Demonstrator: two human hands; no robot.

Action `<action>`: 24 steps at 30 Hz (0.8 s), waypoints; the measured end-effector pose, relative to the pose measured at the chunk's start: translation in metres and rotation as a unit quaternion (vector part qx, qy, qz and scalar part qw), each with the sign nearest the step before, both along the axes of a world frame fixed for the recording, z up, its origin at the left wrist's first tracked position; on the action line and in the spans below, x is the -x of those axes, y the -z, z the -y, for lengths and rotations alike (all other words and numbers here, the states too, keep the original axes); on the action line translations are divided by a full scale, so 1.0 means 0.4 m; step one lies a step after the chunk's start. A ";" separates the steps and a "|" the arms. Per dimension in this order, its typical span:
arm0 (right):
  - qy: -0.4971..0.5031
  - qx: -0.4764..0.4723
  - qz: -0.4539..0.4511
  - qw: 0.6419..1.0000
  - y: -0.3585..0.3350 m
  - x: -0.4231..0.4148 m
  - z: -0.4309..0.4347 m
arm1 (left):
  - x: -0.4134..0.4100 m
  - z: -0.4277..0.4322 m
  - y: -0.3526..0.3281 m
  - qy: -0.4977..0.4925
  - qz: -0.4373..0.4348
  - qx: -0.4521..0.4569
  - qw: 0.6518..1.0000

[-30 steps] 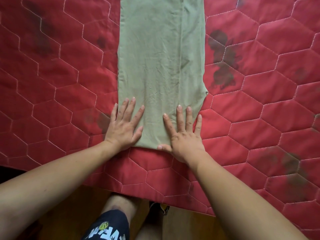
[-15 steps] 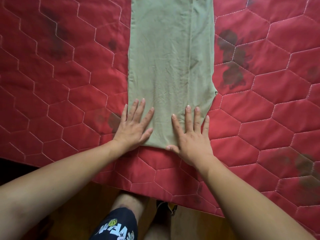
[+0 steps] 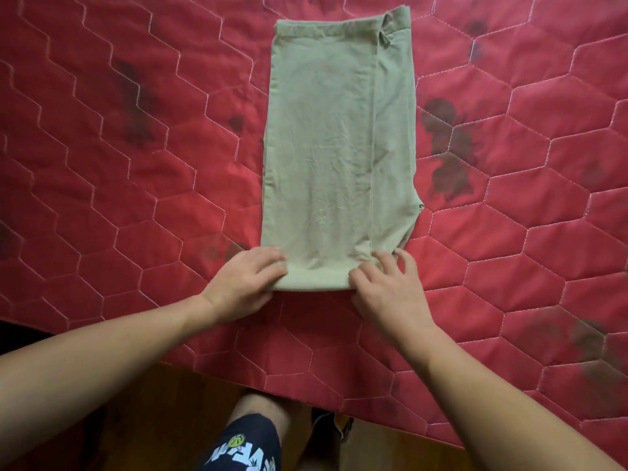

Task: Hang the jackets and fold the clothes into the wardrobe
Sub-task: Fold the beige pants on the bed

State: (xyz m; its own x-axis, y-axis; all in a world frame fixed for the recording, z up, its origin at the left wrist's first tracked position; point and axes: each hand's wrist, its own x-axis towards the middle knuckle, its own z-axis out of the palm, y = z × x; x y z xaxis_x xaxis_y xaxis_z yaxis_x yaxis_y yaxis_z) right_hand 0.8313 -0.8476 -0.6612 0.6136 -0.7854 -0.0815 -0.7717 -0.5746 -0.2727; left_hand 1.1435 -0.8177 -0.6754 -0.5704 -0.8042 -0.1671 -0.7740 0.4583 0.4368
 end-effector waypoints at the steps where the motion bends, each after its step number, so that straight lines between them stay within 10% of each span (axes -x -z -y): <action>1: 0.032 -0.021 0.024 0.999 -0.014 0.002 0.028 | -0.004 0.018 -0.023 -0.049 -0.026 -0.017 0.998; 4: 0.201 -0.172 0.116 0.958 -0.077 0.001 0.147 | -0.010 0.107 -0.102 -0.278 -0.124 -0.075 0.949; 8: 0.400 -0.384 0.339 0.759 -0.123 -0.012 0.350 | -0.004 0.298 -0.151 -0.485 -0.317 -0.149 0.801; 11: 0.377 -0.537 0.408 0.635 -0.136 -0.012 0.440 | 0.022 0.421 -0.160 -0.526 -0.374 -0.133 0.752; 19: 0.372 -0.523 0.354 0.680 -0.108 -0.020 0.536 | 0.017 0.481 -0.096 -0.529 -0.413 -0.359 0.648; 24: 0.388 -0.456 0.367 0.712 -0.097 -0.038 0.629 | 0.008 0.522 -0.126 -0.470 -0.385 -0.305 0.733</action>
State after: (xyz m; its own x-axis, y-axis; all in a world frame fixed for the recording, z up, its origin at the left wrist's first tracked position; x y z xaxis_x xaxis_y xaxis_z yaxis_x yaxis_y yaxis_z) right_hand 0.8466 -1.0992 -0.6224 0.1649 -0.7366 -0.6559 -0.2188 0.6211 -0.7526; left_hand 1.1404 -1.0265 -0.6251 0.0734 -0.8119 -0.5792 -0.0390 -0.5826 0.8118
